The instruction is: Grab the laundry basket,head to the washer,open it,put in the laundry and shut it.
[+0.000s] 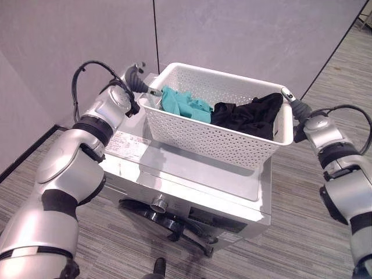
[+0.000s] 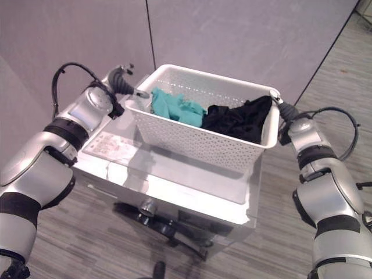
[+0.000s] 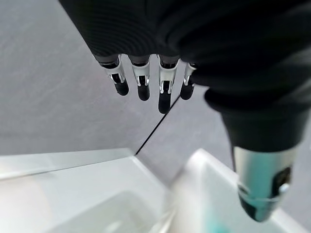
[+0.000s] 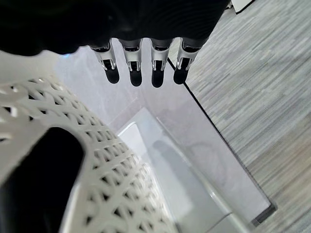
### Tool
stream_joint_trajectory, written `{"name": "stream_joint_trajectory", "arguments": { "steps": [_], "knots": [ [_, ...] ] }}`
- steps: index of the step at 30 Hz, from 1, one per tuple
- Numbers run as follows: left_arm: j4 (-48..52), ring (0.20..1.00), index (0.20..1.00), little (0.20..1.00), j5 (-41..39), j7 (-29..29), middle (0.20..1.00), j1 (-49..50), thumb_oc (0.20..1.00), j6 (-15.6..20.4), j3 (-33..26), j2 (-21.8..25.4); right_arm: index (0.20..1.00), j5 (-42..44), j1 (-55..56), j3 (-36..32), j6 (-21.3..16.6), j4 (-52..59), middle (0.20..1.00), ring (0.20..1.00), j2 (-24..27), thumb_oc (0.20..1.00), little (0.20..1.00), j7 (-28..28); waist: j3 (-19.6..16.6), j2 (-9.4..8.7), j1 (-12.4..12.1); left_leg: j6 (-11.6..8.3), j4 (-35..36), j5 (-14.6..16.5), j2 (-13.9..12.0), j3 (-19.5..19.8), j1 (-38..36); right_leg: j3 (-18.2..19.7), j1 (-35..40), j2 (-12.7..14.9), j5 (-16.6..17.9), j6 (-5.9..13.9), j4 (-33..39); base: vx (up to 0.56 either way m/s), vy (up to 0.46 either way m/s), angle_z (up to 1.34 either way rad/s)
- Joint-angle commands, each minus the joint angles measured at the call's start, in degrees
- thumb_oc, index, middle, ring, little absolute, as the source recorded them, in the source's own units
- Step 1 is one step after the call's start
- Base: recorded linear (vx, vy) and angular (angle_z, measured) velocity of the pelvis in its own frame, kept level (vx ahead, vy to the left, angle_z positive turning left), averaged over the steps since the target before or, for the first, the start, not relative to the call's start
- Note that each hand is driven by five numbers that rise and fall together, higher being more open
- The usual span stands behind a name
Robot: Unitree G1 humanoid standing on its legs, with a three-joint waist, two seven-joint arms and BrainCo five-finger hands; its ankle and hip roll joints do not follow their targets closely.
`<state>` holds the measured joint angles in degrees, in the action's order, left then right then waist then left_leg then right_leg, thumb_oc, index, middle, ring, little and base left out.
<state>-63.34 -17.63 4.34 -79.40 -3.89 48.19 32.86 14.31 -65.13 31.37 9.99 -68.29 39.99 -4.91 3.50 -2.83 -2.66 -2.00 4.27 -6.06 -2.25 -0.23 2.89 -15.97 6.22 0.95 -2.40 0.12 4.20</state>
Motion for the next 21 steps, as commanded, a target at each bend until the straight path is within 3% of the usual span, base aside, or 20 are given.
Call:
{"name": "stream_joint_trajectory", "arguments": {
  "steps": [1,6,10,15,16,18,19,20,21],
  "knots": [
    [-3.9,1.0,1.0,1.0,-4.17,3.05,1.0,-13.22,1.0,3.92,-0.85,2.06,1.0,5.19,0.28,1.57,-1.18,-0.05,1.0,1.0,2.09,1.0,1.0,2.05,3.39,0.78,-2.97,0.66,-1.01,3.83,-1.8,-0.82,-2.62,-3.12,0.73,5.15,-1.72,7.41,-3.29,0.0,0.0,0.0],
    [2.03,1.0,1.0,1.0,-9.73,4.13,1.0,-12.67,1.0,5.92,-3.78,6.79,1.0,10.9,-0.92,-1.84,-2.96,6.58,1.0,1.0,8.22,1.0,1.0,4.09,2.41,0.99,-2.63,0.41,-0.19,3.82,-1.84,-0.82,-3.49,-3.5,1.37,5.12,-1.73,7.46,-2.9,0.01,0.0,0.03],
    [11.32,1.0,1.0,1.0,-12.81,5.25,1.0,-9.14,1.0,8.04,-7.48,12.13,1.0,11.8,4.86,-7.47,-4.07,14.04,1.0,1.0,15.97,1.0,1.0,5.05,1.97,1.49,-2.35,0.23,0.07,3.87,-1.9,-0.58,-3.77,-4.06,1.75,5.13,-1.87,7.36,-2.63,-0.01,-0.016,0.12],
    [16.61,1.0,1.0,1.0,-14.32,4.85,1.0,-5.96,1.0,8.39,-8.73,16.69,1.0,11.45,12.78,-13.48,-4.11,18.16,1.0,1.0,20.0,1.0,1.0,5.35,1.56,1.94,-2.66,0.11,0.08,3.81,-1.97,-0.26,-3.83,-4.43,2.08,5.01,-1.93,7.2,-2.37,-0.01,-0.012,0.03],
    [19.51,1.0,1.0,1.0,-14.3,4.2,1.0,-4.01,1.0,8.59,-9.13,20.02,1.0,11.95,17.2,-17.03,-4.36,20.53,1.0,1.0,21.72,1.0,1.0,5.48,1.61,2.24,-2.63,0.01,0.06,3.69,-2.11,-0.31,-3.84,-4.41,2.08,4.97,-1.91,7.14,-2.24,0.0,0.0,0.0],
    [22.1,1.0,1.0,1.0,-14.29,3.81,1.0,-1.71,1.0,8.55,-9.84,21.96,1.0,12.09,21.99,-20.51,-4.33,22.9,1.0,1.0,22.27,1.0,1.0,5.49,1.48,2.29,-2.82,-0.03,0.02,3.63,-2.19,-0.28,-3.84,-4.57,2.2,4.91,-1.94,7.06,-2.17,0.0,0.0,0.0],
    [27.01,1.0,1.0,1.0,-14.18,2.75,1.0,2.57,1.0,8.82,-11.55,26.05,1.0,12.27,29.27,-26.49,-4.53,26.04,1.0,1.0,23.84,1.0,1.0,5.37,1.62,2.38,-2.66,-0.02,-0.06,3.63,-2.34,-0.13,-3.77,-4.79,2.36,4.86,-1.99,6.94,-2.02,0.0,-0.042,-0.02],
    [30.39,1.0,1.0,1.0,-13.62,2.44,1.0,6.13,1.0,8.68,-13.38,27.36,1.0,11.95,35.75,-31.83,-4.51,28.87,1.0,1.0,24.35,1.0,1.0,5.35,1.4,2.23,-2.95,-0.03,-0.14,3.67,-2.39,0.03,-3.77,-5.0,2.54,4.84,-2.01,6.86,-1.84,0.0,-0.034,0.02],
    [30.53,1.0,1.0,1.0,-13.56,2.47,1.0,6.23,1.0,8.63,-13.42,27.24,1.0,11.89,36.31,-32.29,-4.44,29.14,1.0,1.0,24.37,1.0,1.0,5.35,1.33,2.23,-3.09,-0.03,-0.14,3.68,-2.38,0.04,-3.77,-5.01,2.54,4.84,-2.0,6.86,-1.82,0.0,-0.037,0.01]
  ]
}}
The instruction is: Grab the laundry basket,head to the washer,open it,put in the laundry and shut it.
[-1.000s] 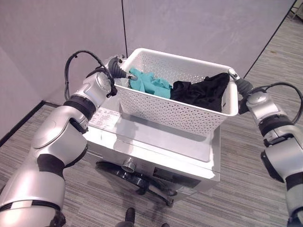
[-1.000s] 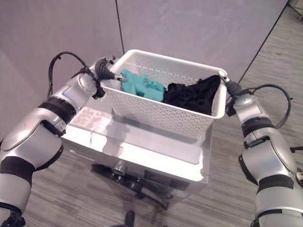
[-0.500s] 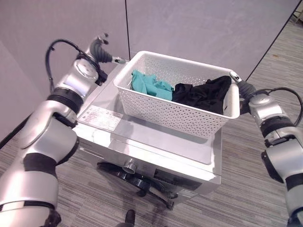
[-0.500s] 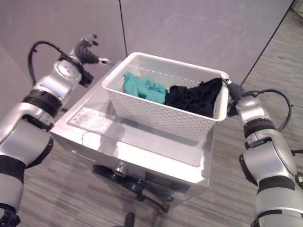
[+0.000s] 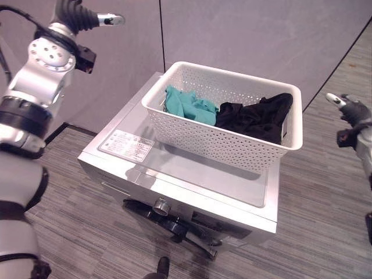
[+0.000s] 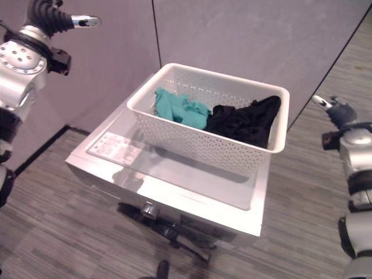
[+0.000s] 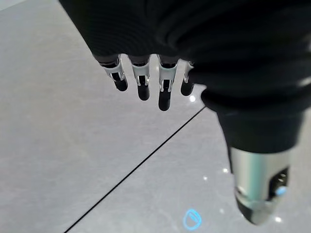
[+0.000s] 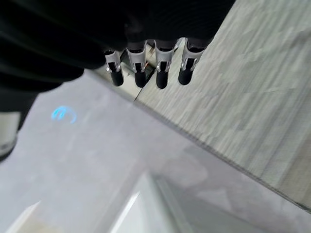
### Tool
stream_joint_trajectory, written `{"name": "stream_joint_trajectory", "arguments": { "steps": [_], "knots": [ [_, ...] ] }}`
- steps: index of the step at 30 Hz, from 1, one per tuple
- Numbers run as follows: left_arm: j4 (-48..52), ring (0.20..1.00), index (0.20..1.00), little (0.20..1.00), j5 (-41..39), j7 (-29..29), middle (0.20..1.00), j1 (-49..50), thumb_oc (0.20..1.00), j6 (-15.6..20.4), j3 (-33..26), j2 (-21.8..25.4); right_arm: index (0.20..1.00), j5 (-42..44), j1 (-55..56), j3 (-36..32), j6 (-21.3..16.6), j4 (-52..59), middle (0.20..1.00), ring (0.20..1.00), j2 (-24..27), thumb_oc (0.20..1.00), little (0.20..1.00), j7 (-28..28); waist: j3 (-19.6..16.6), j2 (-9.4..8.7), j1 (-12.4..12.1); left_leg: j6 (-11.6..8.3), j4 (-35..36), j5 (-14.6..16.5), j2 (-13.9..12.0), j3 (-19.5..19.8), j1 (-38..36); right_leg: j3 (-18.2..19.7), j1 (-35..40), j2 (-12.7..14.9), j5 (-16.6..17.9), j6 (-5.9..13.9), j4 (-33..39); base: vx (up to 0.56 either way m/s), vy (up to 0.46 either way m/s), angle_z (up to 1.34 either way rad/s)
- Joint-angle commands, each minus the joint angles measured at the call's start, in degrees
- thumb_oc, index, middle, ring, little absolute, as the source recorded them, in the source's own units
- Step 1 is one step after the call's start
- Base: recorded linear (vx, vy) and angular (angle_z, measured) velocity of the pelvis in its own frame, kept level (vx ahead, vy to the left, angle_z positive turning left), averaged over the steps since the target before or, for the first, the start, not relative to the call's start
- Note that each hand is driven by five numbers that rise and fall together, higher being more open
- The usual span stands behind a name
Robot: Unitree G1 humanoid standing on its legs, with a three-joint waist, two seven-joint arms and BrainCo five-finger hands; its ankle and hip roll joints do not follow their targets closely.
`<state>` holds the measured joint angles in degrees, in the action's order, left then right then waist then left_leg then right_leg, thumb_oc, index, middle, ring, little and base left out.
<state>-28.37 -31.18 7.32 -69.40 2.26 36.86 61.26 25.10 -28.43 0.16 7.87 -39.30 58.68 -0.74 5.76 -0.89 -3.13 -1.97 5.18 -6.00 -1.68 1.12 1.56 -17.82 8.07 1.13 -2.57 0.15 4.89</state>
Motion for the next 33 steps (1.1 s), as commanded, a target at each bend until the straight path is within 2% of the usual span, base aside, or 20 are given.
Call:
{"name": "stream_joint_trajectory", "arguments": {
  "steps": [1,2,3,4,5,6,7,8,9,10,14,15,17,20,21,24,25,27,30,33],
  "knots": [
    [1.01,1.0,1.0,1.0,1.1,-1.16,1.0,2.65,1.0,3.06,-6.01,1.69,1.0,0.7,7.91,-7.84,-2.95,2.93,1.0,1.0,5.01,1.0,1.0,1.25,-0.64,0.0,-2.46,-0.09,-1.08,3.66,-3.02,-1.06,-2.35,-3.35,0.81,4.52,-1.97,6.64,-2.38,0.0,0.0,0.0],
    [1.72,1.0,1.0,1.0,1.32,-1.13,1.0,3.51,1.0,2.89,-6.62,1.52,1.0,0.54,9.29,-8.89,-2.84,3.68,1.0,1.0,4.99,1.0,1.0,1.21,-0.83,0.09,-2.64,-0.1,-1.09,3.65,-3.0,-0.99,-2.36,-3.43,0.88,4.52,-1.99,6.63,-2.35,-0.01,-0.05,-0.02],
    [7.19,1.0,1.0,1.0,3.16,-1.47,1.0,11.4,1.0,3.03,-11.86,3.38,1.0,0.35,17.73,-15.94,-3.63,7.07,1.0,1.0,3.19,1.0,1.0,1.45,-0.58,-0.38,-2.62,-0.12,-1.11,3.73,-3.1,-0.74,-2.23,-3.64,0.91,4.46,-2.08,6.51,-2.26,0.0,0.0,0.0],
    [7.95,1.0,1.0,1.0,3.4,-1.46,1.0,12.47,1.0,2.84,-12.68,3.19,1.0,0.23,18.87,-16.75,-3.53,7.77,1.0,1.0,3.17,1.0,1.0,1.42,-0.77,-0.22,-2.75,-0.12,-1.12,3.73,-3.07,-0.7,-2.24,-3.68,0.95,4.48,-2.1,6.51,-2.24,0.0,-0.053,0.01],
    [13.24,1.0,1.0,1.0,6.45,-2.31,1.0,22.77,1.0,3.08,-19.46,5.02,1.0,0.18,26.49,-22.84,-4.43,10.92,1.0,1.0,-0.79,1.0,1.0,1.24,-0.42,-1.1,-3.15,-0.15,-1.03,3.79,-3.16,-0.5,-2.22,-3.82,1.07,4.44,-2.08,6.39,-1.97,0.01,-0.036,-0.03],
    [17.52,1.0,1.0,1.0,8.38,-2.98,1.0,32.02,1.0,2.65,-26.1,4.75,1.0,-0.08,30.97,-25.78,-4.65,13.65,1.0,1.0,-2.88,1.0,1.0,1.05,-0.71,-0.73,-3.45,-0.14,-0.94,3.84,-3.15,-0.47,-2.32,-3.79,1.16,4.45,-2.07,6.35,-1.75,0.01,-0.035,-0.03],
    [18.0,1.0,1.0,1.0,8.48,-3.02,1.0,33.03,1.0,2.52,-27.0,4.63,1.0,-0.1,31.07,-25.73,-4.57,13.87,1.0,1.0,-2.72,1.0,1.0,1.04,-0.83,-0.52,-3.32,-0.14,-0.92,3.84,-3.16,-0.5,-2.34,-3.76,1.16,4.45,-2.06,6.35,-1.74,0.01,-0.016,-0.08],
    [20.91,1.0,1.0,1.0,10.13,-3.52,1.0,39.83,1.0,2.67,-31.89,4.06,1.0,-0.36,34.04,-27.43,-5.0,15.47,1.0,1.0,-5.48,1.0,1.0,0.74,-0.8,-0.75,-3.63,-0.1,-0.86,3.92,-3.15,-0.41,-2.36,-3.7,1.18,4.42,-2.06,6.27,-1.63,0.02,-0.021,-0.06],
    [25.71,1.0,1.0,1.0,12.96,-4.39,1.0,53.74,1.0,2.68,-41.82,1.47,1.0,-0.97,38.85,-30.0,-5.46,17.91,1.0,1.0,-10.04,1.0,1.0,0.2,-0.72,-0.75,-4.08,-0.08,-0.83,4.25,-3.18,-0.38,-2.6,-3.48,1.39,4.41,-2.11,6.1,-1.41,0.02,-0.024,-0.07],
    [28.16,1.0,1.0,1.0,14.03,-4.58,1.0,58.79,1.0,2.9,-45.67,-0.43,1.0,-1.38,40.07,-30.3,-5.66,18.74,1.0,1.0,-12.01,1.0,1.0,0.17,-0.78,-0.79,-4.04,-0.05,-0.79,4.24,-3.15,-0.28,-2.51,-3.47,1.31,4.42,-2.07,6.03,-1.33,0.03,-0.026,-0.05],
    [32.9,1.0,1.0,1.0,14.51,-4.9,1.0,69.68,1.0,4.23,-52.55,-6.8,1.0,-1.85,42.35,-29.15,-6.71,19.56,1.0,1.0,-17.57,1.0,1.0,0.19,-0.73,-1.05,-3.95,-0.01,-0.85,4.46,-3.09,-0.04,-2.49,-3.57,1.43,4.44,-2.1,5.79,-1.22,0.0,-0.011,0.04],
    [34.34,1.0,1.0,1.0,9.71,-5.9,1.0,75.42,1.0,5.12,-54.63,-11.0,1.0,-1.3,43.89,-28.52,-7.13,19.25,1.0,1.0,-20.66,1.0,1.0,0.11,-0.38,-1.18,-4.61,-0.02,-0.9,4.86,-3.1,0.19,-2.59,-3.62,1.59,4.39,-2.25,5.67,-1.19,0.0,0.0,0.0],
    [36.92,1.0,1.0,1.0,4.87,-7.63,1.0,81.99,1.0,5.74,-57.25,-14.34,1.0,-0.81,44.91,-26.92,-7.76,18.03,1.0,1.0,-23.47,1.0,1.0,-0.1,-0.46,-1.3,-4.84,0.18,-0.99,4.57,-2.91,0.44,-2.05,-3.83,1.26,4.5,-1.87,5.6,-1.03,-0.02,-0.008,0.04],
    [37.28,1.0,1.0,1.0,0.34,-9.91,1.0,87.4,1.0,5.82,-57.29,-18.67,1.0,-1.44,46.12,-23.51,-7.87,15.36,1.0,1.0,-26.92,1.0,1.0,-1.25,-0.34,-1.49,-5.44,0.3,-1.23,4.52,-2.81,0.69,-1.72,-3.91,1.11,4.58,-1.77,5.5,-1.02,0.0,0.0,0.0],
    [35.15,1.0,1.0,1.0,-2.01,-11.65,1.0,90.16,1.0,4.98,-54.9,-21.74,1.0,-1.57,47.1,-20.3,-7.79,12.24,1.0,1.0,-29.87,1.0,1.0,-2.71,-0.06,-1.56,-5.96,0.36,-1.26,4.58,-2.8,0.81,-1.84,-3.92,1.31,4.53,-1.89,5.28,-1.09,-0.02,-0.004,0.05],
    [32.42,1.0,1.0,1.0,-1.76,-13.07,1.0,91.91,1.0,4.2,-52.23,-23.99,1.0,-0.76,47.1,-16.95,-8.15,5.37,1.0,1.0,-32.52,1.0,1.0,-4.73,0.21,-1.72,-6.36,0.48,-1.29,4.42,-2.73,1.07,-1.65,-4.15,1.3,4.56,-1.9,5.13,-1.2,-0.02,-0.01,0.09],
    [26.27,1.0,1.0,1.0,-2.46,-14.4,1.0,90.44,1.0,3.09,-47.39,-25.98,1.0,0.34,43.35,-12.3,-8.2,-6.29,1.0,1.0,-34.42,1.0,1.0,-5.66,0.54,-1.77,-6.87,0.49,-1.48,4.2,-2.56,1.37,-1.17,-4.42,1.14,4.65,-1.78,5.16,-1.26,-0.03,-0.002,0.07],
    [23.2,1.0,1.0,1.0,-2.54,-14.44,1.0,89.61,1.0,2.88,-45.94,-26.65,1.0,0.45,41.84,-10.27,-8.11,-10.47,1.0,1.0,-35.61,1.0,1.0,-6.01,0.78,-1.82,-7.21,0.5,-1.58,4.12,-2.5,1.58,-1.03,-4.51,1.09,4.68,-1.75,5.15,-1.3,-0.03,-0.012,0.14],
    [6.28,1.0,1.0,1.0,-0.95,-14.32,1.0,84.93,1.0,1.41,-40.91,-30.97,1.0,0.44,35.8,-3.91,-7.11,-28.32,1.0,1.0,-41.4,1.0,1.0,-7.06,1.44,-1.41,-8.47,0.5,-1.87,3.58,-2.14,2.74,-0.03,-5.32,0.79,4.78,-1.85,5.05,-1.34,-0.05,-0.009,0.12],
    [-5.76,1.0,1.0,1.0,2.37,-14.48,1.0,81.96,1.0,0.89,-38.48,-33.68,1.0,0.68,33.04,-2.47,-6.17,-36.43,1.0,1.0,-43.74,1.0,1.0,-7.4,1.6,-0.81,-8.83,0.52,-1.93,3.37,-1.91,3.25,0.34,-5.74,0.66,4.96,-1.83,5.0,-1.3,-0.03,0.025,0.16]
  ]
}}
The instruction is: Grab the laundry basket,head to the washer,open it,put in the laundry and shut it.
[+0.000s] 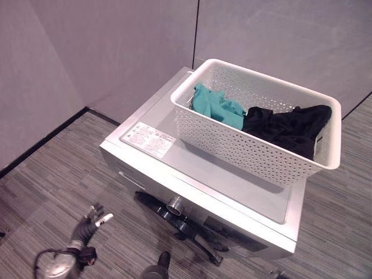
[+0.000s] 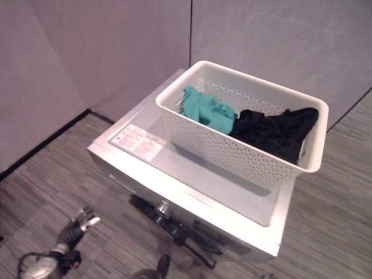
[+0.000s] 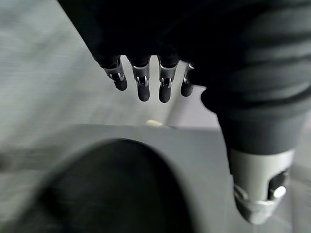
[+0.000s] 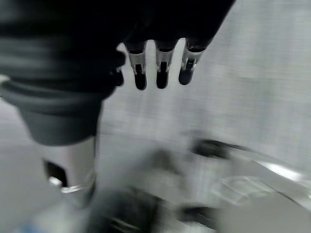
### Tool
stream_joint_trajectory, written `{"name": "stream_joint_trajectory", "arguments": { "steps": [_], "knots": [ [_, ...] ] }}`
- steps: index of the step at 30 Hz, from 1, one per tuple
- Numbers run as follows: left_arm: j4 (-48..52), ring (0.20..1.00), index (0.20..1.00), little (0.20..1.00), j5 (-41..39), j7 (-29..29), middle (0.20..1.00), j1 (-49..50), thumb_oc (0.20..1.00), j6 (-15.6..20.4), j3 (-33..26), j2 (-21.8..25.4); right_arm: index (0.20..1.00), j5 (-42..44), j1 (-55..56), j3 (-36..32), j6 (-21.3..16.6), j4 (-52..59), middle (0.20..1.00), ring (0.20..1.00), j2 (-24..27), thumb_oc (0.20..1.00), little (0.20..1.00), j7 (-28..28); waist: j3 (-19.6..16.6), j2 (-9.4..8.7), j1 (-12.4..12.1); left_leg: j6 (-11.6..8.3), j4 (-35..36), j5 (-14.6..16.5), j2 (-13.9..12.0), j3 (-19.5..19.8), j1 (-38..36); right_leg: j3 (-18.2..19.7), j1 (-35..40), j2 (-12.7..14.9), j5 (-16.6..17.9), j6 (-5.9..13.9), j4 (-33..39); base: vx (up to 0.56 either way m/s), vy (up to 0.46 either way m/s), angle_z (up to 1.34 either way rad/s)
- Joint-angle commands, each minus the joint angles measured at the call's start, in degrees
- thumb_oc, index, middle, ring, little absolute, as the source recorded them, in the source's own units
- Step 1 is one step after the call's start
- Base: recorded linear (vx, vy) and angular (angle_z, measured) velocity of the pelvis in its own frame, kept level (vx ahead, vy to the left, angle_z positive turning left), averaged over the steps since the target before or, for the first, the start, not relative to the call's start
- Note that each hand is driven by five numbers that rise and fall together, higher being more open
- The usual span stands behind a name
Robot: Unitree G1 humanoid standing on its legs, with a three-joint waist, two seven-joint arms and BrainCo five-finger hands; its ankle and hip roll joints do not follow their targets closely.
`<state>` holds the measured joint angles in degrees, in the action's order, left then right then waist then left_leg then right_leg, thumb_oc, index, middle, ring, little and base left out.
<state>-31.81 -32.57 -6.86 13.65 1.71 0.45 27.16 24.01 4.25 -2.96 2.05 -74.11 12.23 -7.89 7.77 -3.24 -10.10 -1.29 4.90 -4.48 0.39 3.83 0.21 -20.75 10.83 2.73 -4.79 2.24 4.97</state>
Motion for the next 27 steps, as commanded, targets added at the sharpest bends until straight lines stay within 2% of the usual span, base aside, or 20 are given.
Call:
{"name": "stream_joint_trajectory", "arguments": {
  "steps": [1,7,12,20,27],
  "knots": [
    [-7.17,1.0,1.0,1.0,5.61,-0.35,1.0,-2.24,1.0,1.43,-0.93,-0.56,1.0,1.17,-0.39,1.21,-0.15,-3.91,1.0,1.0,2.48,1.0,1.0,-0.04,-0.36,1.75,-1.88,-0.13,-1.69,1.82,-3.96,0.59,1.76,-2.86,-2.12,3.42,0.38,2.88,-1.38,-0.03,0.033,0.14],
    [-25.55,1.0,1.0,1.0,13.6,0.89,1.0,-5.94,1.0,2.61,2.74,-5.46,1.0,-2.44,-1.25,3.35,1.62,-11.68,1.0,1.0,0.41,1.0,1.0,0.41,-0.6,3.23,-1.56,0.05,-1.64,1.88,-3.53,1.08,1.79,-3.61,-1.99,3.75,0.37,2.71,-1.06,-0.01,0.044,0.04],
    [-32.35,1.0,1.0,1.0,17.02,2.61,1.0,-7.3,1.0,2.66,5.62,-8.98,1.0,-5.84,-1.79,5.31,1.25,-12.63,1.0,1.0,0.36,1.0,1.0,2.84,-0.69,4.38,-0.44,0.16,-1.32,1.89,-3.31,1.01,1.42,-3.56,-1.88,3.97,0.6,2.71,-0.6,0.0,0.056,-0.01],
    [-32.4,1.0,1.0,1.0,17.22,4.44,1.0,-8.32,1.0,3.69,6.59,-9.82,1.0,-8.52,-2.16,8.73,0.05,-10.02,1.0,1.0,0.86,1.0,1.0,3.9,-1.01,4.67,0.68,0.13,-0.91,1.5,-3.25,1.13,1.53,-3.35,-2.05,4.19,0.86,2.72,-0.27,0.0,0.015,0.0],
    [-31.71,1.0,1.0,1.0,18.23,5.06,1.0,-8.29,1.0,4.38,7.43,-9.8,1.0,-12.62,-1.74,12.1,-0.08,-9.21,1.0,1.0,0.81,1.0,1.0,4.37,-0.96,4.56,0.6,0.09,-0.81,1.58,-3.22,1.25,1.16,-3.44,-1.81,4.28,0.85,2.73,-0.3,0.0,0.0,0.0]
  ]
}}
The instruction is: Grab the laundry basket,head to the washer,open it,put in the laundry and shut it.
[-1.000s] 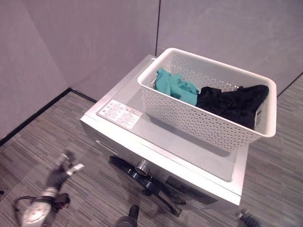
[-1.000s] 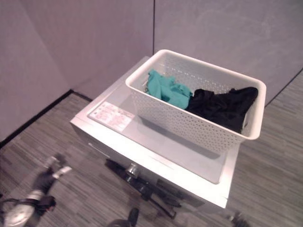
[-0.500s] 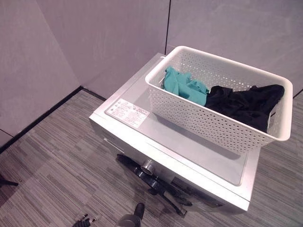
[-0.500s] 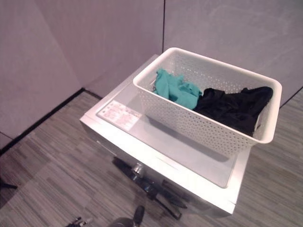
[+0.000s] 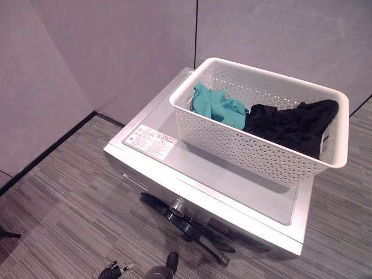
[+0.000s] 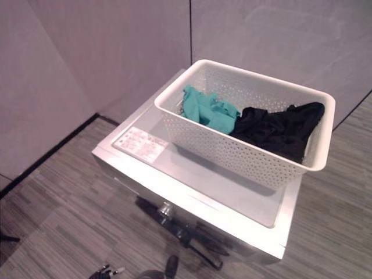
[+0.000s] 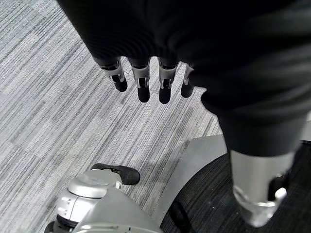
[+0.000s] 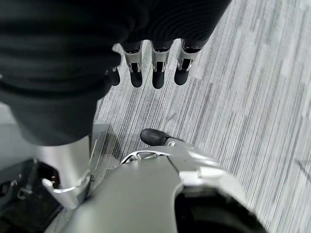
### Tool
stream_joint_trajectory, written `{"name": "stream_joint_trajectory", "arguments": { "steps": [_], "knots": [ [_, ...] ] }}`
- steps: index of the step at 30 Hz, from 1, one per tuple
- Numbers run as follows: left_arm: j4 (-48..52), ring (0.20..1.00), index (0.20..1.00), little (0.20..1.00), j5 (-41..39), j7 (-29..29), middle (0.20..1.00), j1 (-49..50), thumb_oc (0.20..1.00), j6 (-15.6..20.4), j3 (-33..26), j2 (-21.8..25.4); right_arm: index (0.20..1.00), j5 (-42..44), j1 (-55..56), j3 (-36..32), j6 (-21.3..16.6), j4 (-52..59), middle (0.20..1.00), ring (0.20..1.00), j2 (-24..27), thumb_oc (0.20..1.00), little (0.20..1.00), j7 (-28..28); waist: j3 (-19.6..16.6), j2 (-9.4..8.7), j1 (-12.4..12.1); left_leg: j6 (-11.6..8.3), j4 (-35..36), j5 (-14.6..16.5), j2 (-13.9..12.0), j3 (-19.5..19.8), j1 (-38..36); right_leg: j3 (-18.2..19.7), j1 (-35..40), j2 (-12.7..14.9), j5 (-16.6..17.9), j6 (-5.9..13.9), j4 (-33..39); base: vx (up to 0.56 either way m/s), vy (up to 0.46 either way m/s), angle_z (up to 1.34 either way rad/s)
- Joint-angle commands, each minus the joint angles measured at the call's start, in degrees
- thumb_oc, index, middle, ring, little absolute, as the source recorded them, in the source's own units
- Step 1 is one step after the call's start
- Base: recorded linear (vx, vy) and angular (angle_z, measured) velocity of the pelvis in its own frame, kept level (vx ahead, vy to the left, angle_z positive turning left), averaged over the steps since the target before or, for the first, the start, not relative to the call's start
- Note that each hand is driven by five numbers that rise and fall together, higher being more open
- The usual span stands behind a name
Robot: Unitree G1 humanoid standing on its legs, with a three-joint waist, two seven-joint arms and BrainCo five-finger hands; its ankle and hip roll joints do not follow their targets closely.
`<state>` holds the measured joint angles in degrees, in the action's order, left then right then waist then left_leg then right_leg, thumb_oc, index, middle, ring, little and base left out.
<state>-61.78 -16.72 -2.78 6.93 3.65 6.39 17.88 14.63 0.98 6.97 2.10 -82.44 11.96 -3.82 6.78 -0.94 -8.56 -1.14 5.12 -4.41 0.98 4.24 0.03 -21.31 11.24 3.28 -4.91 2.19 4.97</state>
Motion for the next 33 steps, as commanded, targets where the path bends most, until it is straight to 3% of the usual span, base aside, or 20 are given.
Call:
{"name": "stream_joint_trajectory", "arguments": {
  "steps": [1,33],
  "knots": [
    [-1.74,1.0,1.0,1.0,2.51,1.0,1.0,-1.6,1.0,2.44,1.6,-0.54,1.0,-3.57,1.5,2.41,-0.14,-0.72,1.0,1.0,1.06,1.0,1.0,0.35,-0.12,2.24,-0.81,-0.02,-1.0,1.39,-3.76,0.93,1.57,-2.97,-2.43,3.77,1.07,2.8,-0.24,0.0,0.0,0.0],
    [-3.71,1.0,1.0,1.0,4.27,1.81,1.0,-1.72,1.0,2.89,1.12,-0.68,1.0,-4.76,1.95,4.68,-0.62,0.15,1.0,1.0,1.63,1.0,1.0,-0.2,-0.59,2.27,-0.89,-0.14,-0.49,1.58,-3.56,1.53,0.77,-3.56,-1.82,3.65,0.75,2.65,0.03,0.0,0.0,0.0]
  ]
}}
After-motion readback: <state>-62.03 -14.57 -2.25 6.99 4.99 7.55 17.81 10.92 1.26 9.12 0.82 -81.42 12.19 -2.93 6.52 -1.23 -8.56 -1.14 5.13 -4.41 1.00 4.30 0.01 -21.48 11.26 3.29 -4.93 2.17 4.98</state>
